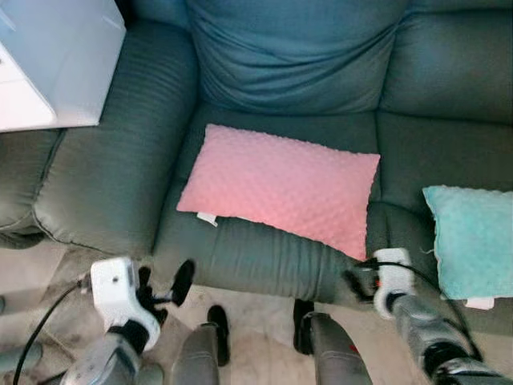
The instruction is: Move the pillow to the sofa
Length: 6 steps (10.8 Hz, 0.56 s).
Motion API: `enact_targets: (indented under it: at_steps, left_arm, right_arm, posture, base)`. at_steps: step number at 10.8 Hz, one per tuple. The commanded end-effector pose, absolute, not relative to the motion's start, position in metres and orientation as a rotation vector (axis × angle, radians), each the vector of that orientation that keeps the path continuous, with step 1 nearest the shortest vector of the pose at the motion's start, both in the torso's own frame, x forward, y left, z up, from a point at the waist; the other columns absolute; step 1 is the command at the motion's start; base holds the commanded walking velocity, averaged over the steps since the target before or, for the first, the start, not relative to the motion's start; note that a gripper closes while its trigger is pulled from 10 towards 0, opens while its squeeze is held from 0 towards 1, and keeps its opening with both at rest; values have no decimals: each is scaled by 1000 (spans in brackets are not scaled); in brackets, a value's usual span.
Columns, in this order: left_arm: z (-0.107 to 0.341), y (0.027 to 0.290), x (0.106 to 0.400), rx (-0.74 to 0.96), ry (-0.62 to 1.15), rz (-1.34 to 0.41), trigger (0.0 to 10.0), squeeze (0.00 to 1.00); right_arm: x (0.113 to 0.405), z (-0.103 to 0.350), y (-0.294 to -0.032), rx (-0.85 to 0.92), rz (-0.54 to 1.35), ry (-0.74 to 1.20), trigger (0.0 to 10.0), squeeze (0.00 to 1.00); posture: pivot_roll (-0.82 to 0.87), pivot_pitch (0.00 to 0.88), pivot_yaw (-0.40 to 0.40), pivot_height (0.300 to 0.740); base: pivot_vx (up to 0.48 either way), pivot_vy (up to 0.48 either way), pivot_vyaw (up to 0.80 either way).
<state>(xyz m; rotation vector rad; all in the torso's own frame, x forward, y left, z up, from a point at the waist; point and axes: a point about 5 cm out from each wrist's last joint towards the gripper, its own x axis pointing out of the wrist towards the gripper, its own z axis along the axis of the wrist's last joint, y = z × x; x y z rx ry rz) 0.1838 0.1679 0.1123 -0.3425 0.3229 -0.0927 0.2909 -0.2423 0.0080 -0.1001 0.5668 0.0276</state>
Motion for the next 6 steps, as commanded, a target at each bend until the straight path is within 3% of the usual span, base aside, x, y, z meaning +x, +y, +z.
enact_targets:
  at_steps: [1,6]
  left_arm:
    - [110,169,176,-335,353,-73,10000,0]
    - [110,170,177,-320,347,-71,10000,0]
  right_arm:
    - [276,-6,-245,-106,13,635,10000,0]
    - [301,22,-251,-108,-12,497,10000,0]
  posture:
    - [100,539,91,740]
    - [90,542,72,740]
  base:
    - [0,0,0]
    - [0,0,0]
